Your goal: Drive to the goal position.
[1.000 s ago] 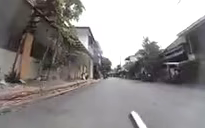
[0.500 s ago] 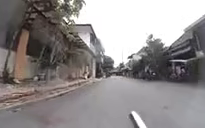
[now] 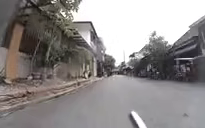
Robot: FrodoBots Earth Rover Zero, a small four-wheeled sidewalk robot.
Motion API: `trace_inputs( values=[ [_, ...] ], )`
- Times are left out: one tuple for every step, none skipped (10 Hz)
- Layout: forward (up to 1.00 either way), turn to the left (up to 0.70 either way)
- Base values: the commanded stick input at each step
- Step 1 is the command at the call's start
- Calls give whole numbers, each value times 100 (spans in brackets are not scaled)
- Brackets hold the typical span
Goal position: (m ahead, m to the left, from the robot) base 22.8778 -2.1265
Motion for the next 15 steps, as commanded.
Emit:
trace_inputs(
  values=[
    [61,0],
    [28,0],
    [0,0],
    [0,0],
    [0,0],
    [0,0],
    [0,0],
    [0,0],
    [0,0],
    [0,0],
    [0,0],
    [4,0],
    [70,0],
    [70,0],
    [70,0]
  ],
)
